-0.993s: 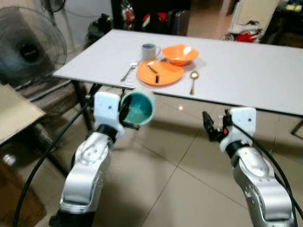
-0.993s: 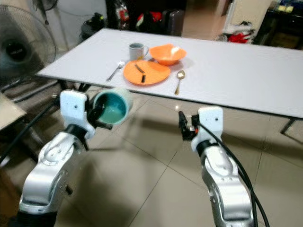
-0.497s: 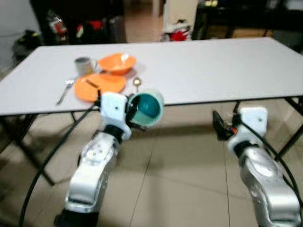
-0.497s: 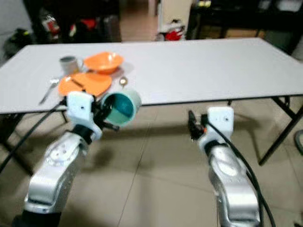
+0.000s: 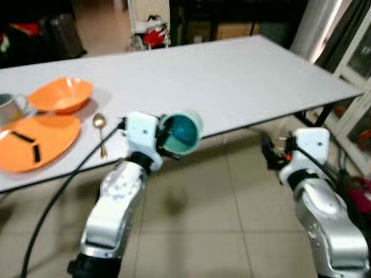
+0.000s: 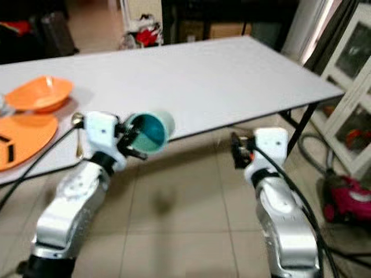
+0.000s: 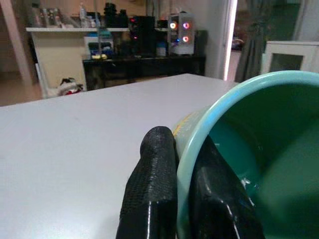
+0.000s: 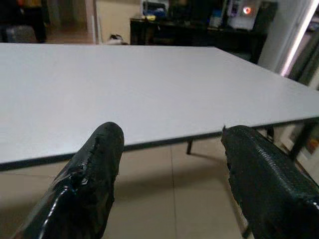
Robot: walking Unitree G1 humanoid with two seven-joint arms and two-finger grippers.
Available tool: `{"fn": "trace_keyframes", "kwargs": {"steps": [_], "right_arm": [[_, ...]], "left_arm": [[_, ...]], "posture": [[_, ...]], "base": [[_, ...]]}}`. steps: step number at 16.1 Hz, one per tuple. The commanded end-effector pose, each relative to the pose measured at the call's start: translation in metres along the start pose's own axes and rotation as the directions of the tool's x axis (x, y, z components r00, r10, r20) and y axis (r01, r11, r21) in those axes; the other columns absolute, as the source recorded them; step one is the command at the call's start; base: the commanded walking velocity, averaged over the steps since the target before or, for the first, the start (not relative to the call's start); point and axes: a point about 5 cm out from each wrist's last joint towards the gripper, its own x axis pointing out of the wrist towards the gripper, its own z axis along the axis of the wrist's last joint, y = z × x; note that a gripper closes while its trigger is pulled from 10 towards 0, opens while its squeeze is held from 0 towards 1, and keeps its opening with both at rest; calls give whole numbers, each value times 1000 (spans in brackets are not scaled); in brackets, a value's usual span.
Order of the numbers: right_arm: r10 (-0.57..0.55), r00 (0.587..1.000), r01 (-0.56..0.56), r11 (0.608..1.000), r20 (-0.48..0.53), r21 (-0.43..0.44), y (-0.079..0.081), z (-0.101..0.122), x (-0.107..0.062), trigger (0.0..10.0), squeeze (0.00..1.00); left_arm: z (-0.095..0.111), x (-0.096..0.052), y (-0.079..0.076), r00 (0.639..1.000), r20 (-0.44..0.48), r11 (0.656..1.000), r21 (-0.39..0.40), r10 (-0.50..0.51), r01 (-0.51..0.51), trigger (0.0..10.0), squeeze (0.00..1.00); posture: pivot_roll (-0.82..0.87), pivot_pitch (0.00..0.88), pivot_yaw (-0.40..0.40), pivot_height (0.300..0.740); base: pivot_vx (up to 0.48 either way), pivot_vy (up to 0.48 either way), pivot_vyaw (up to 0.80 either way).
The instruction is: Setting the table
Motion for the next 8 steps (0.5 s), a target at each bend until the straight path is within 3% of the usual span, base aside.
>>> {"fn": "trace_keyframes", "kwargs": {"steps": [1,8], "right_arm": [[14,1000,-14,1000,10,-14,2,2,-1,10000,0],[57,998,-56,997,13,-56,10,2,2,10000,0]], "left_arm": [[1,0,3,1000,4,1000,5,18,-18,10000,0],[1,1,9,1000,0,999,16,31,-31,10000,0]], "posture": [[-126,0,9,740],[-115,0,9,740]], "base": [[352,0,0],[355,0,0]]}}
